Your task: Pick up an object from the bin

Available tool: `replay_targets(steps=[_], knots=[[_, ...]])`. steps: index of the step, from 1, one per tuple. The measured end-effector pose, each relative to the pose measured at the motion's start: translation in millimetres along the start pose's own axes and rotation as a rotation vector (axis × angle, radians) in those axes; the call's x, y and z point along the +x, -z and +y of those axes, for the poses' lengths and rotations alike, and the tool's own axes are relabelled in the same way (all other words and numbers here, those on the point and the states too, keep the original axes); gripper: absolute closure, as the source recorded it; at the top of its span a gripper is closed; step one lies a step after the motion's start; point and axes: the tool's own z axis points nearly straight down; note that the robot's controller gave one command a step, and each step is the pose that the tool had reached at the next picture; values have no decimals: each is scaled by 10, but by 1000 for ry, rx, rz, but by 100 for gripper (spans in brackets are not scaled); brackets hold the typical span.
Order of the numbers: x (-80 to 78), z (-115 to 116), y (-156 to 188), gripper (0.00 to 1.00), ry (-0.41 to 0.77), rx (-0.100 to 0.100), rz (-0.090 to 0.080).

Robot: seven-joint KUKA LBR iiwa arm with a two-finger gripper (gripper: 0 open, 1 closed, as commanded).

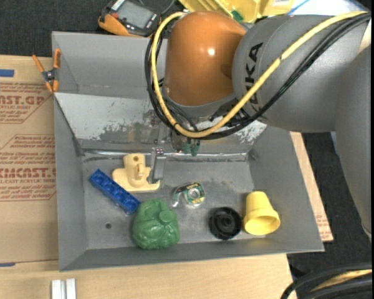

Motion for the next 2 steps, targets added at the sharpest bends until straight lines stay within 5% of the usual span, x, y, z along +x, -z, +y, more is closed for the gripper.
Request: replay_targets(steps=[1,2], knots=[[0,0,0,0,0,0,0],[-200,525,-553,0,145,-1,-2]])
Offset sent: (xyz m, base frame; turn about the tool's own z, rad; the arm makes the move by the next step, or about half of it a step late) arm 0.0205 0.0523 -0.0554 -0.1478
